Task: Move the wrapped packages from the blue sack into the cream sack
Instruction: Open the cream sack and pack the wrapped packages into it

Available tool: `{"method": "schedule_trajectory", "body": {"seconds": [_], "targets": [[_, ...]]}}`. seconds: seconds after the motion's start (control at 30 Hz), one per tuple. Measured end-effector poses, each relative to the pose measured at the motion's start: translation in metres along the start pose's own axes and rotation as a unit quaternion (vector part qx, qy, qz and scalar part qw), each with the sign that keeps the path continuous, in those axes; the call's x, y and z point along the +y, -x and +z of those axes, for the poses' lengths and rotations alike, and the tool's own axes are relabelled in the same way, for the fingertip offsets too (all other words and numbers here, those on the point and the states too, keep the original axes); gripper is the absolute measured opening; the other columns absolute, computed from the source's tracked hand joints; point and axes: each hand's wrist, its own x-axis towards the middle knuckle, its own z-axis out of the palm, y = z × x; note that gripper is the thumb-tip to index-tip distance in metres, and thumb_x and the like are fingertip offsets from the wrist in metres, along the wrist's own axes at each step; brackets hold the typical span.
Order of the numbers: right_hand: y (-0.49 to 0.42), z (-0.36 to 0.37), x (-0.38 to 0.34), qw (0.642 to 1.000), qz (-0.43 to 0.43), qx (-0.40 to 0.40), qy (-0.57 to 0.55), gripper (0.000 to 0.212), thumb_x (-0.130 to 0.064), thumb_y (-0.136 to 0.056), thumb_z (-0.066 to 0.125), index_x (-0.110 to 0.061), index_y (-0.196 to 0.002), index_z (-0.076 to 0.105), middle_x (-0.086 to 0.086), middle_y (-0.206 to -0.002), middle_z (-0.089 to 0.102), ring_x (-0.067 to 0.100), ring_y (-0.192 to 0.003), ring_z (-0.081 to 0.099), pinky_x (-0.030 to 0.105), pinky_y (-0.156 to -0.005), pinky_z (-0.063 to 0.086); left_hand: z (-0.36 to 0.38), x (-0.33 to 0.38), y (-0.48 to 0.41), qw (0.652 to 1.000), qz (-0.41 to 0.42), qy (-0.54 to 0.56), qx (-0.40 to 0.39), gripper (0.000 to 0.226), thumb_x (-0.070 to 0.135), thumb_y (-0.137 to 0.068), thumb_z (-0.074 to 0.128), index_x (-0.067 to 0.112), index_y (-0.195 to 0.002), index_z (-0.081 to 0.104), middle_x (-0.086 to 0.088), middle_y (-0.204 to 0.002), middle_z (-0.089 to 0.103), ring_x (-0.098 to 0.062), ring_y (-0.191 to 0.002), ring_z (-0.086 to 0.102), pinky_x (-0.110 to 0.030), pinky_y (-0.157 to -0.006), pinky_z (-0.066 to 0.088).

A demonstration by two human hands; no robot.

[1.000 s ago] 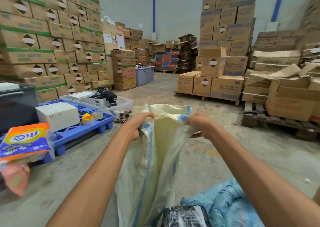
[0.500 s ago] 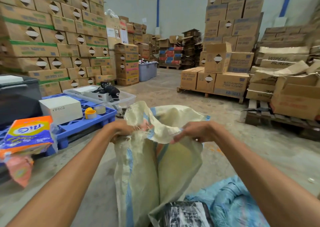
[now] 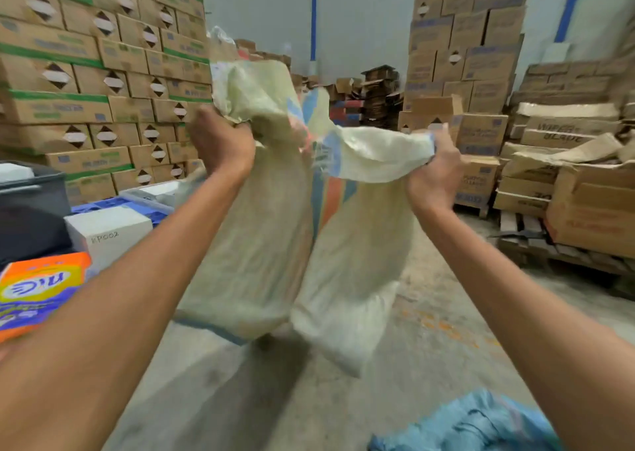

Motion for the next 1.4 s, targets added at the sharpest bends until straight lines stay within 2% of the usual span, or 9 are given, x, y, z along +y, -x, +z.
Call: {"method": "schedule_trajectory", "body": {"seconds": [0.13,0.23,0.37,0.53,0.67,0.87,0.97,1.17,1.4], "targets": [[0.034,-0.016,-0.003,0.957,-0.275,0.09,0.01,0.044,-0.018,-0.094,0.058,-0.015,-0.138,0.059,0.016,-0.161,0.029,0.03,-0.151,0.025,0.029,-0.118,0.028,-0.011,-0.02,0.02,0.944,0.312,0.004,0.104,0.02,0.009,-0.066,0.069,-0.003,-0.083,0.07,-0.025,-0.08,0.069,-0.041,-0.078,0.062,-0.03,-0.064,0.031],[0.102,-0.034,0.066,0.891,-0.344,-0.158,0.251,0.059,-0.005,-0.085,0.056,-0.022,-0.142,0.053,0.012,-0.162,0.028,0.031,-0.15,0.025,0.045,-0.113,0.035,-0.033,-0.104,0.075,0.943,0.291,-0.125,-0.099,0.017,0.009,-0.073,0.062,-0.002,-0.084,0.068,-0.027,-0.083,0.067,-0.043,-0.076,0.064,-0.044,-0.063,0.046],[0.174,-0.102,0.146,0.644,-0.062,-0.622,0.441,0.044,-0.009,-0.094,0.049,-0.014,-0.138,0.054,0.012,-0.146,0.052,0.026,-0.135,0.049,0.03,-0.105,0.038,-0.11,-0.218,0.141,0.762,0.13,-0.451,-0.447,0.024,0.023,-0.083,0.062,0.012,-0.104,0.066,-0.013,-0.111,0.068,-0.031,-0.103,0.066,-0.035,-0.078,0.054],[0.155,-0.161,0.161,0.606,0.09,-0.625,0.484,0.047,-0.019,-0.099,0.048,-0.005,-0.144,0.044,0.014,-0.148,0.047,0.024,-0.135,0.048,0.027,-0.103,0.038,-0.168,-0.244,0.145,0.582,0.02,-0.487,-0.65,0.046,0.041,-0.076,0.075,0.011,-0.11,0.068,-0.007,-0.117,0.07,-0.02,-0.102,0.066,-0.027,-0.082,0.049],[0.144,-0.164,0.151,0.654,0.098,-0.62,0.422,0.04,-0.019,-0.087,0.061,-0.01,-0.126,0.06,0.0,-0.11,0.055,0.017,-0.099,0.053,0.023,-0.083,0.039,-0.162,-0.232,0.137,0.636,-0.129,-0.338,-0.682,0.086,0.083,-0.037,0.077,0.023,-0.099,0.075,-0.006,-0.109,0.072,-0.02,-0.089,0.067,-0.037,-0.082,0.055],[0.144,-0.154,0.13,0.625,0.3,-0.684,0.228,0.087,-0.051,-0.049,0.095,-0.013,-0.122,0.066,0.012,-0.112,0.074,0.029,-0.103,0.072,0.044,-0.095,0.056,-0.135,-0.19,0.155,0.65,-0.409,-0.104,-0.632,0.072,0.062,-0.082,0.038,0.015,-0.134,0.051,-0.022,-0.147,0.042,-0.041,-0.115,0.057,-0.053,-0.089,0.05],[0.141,-0.151,0.095,0.63,0.372,-0.668,0.136,0.084,-0.069,-0.066,0.078,-0.014,-0.127,0.063,0.016,-0.115,0.073,0.033,-0.105,0.071,0.046,-0.098,0.054,-0.124,-0.188,0.161,0.669,-0.391,-0.118,-0.621,0.055,0.051,-0.097,0.034,0.011,-0.127,0.059,-0.018,-0.123,0.066,-0.037,-0.107,0.065,-0.058,-0.099,0.048],[0.125,-0.151,0.083,0.656,0.406,-0.637,0.005,0.087,-0.071,-0.082,0.049,0.003,-0.126,0.064,0.027,-0.126,0.064,0.042,-0.117,0.061,0.051,-0.111,0.042,-0.118,-0.168,0.16,0.71,-0.273,-0.192,-0.62,0.019,0.02,-0.096,0.058,0.006,-0.107,0.062,-0.014,-0.097,0.066,-0.025,-0.08,0.06,-0.036,-0.072,0.051],[0.12,-0.158,0.103,0.753,0.28,-0.566,0.186,0.053,-0.041,-0.079,0.068,-0.002,-0.115,0.067,0.021,-0.101,0.075,0.04,-0.099,0.071,0.054,-0.094,0.055,-0.117,-0.2,0.145,0.811,-0.269,-0.253,-0.453,0.02,0.02,-0.088,0.061,0.007,-0.103,0.061,-0.015,-0.103,0.06,-0.031,-0.093,0.061,-0.038,-0.079,0.053]]}}
